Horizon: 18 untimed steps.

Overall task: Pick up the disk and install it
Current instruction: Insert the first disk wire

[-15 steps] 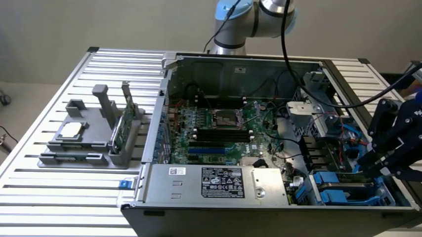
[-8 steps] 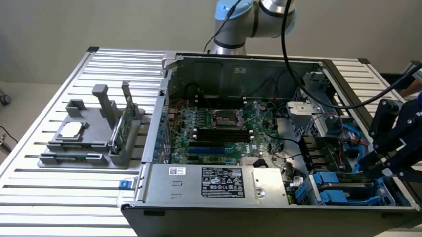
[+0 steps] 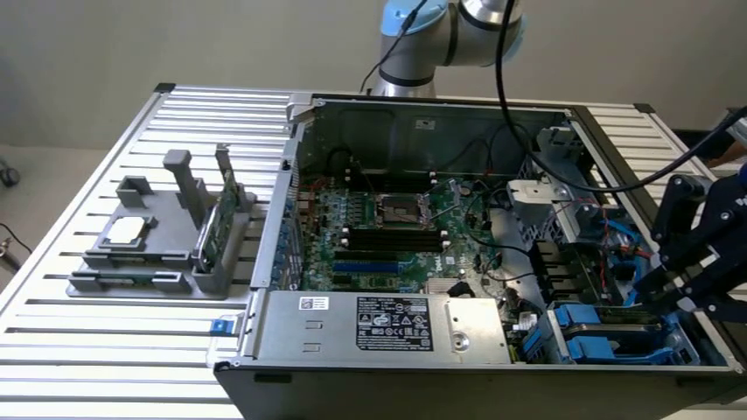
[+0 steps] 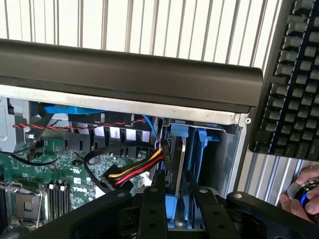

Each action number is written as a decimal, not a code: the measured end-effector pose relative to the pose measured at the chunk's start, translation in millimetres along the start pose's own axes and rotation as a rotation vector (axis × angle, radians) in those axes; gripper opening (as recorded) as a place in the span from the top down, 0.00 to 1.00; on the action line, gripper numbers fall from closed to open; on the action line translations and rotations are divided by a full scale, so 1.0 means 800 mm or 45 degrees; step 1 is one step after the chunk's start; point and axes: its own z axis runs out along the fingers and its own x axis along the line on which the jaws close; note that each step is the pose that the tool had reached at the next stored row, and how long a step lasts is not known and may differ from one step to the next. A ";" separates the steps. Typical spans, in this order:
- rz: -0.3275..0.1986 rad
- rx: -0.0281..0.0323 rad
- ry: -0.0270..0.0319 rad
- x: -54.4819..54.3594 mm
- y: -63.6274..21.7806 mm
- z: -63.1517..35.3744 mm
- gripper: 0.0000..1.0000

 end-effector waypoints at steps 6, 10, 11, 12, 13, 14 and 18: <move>-0.024 -0.0093 0.0285 -0.004 0.000 0.004 0.71; -0.039 -0.0162 0.0482 -0.006 0.000 0.006 0.71; -0.043 -0.0184 0.0532 -0.007 0.000 0.006 0.71; -0.048 -0.0209 0.0581 -0.007 0.000 0.007 0.71; -0.053 -0.0232 0.0630 -0.007 0.000 0.007 0.71; -0.058 -0.0256 0.0683 -0.008 0.000 0.008 0.71; -0.072 -0.0321 0.0878 -0.010 0.000 0.009 0.71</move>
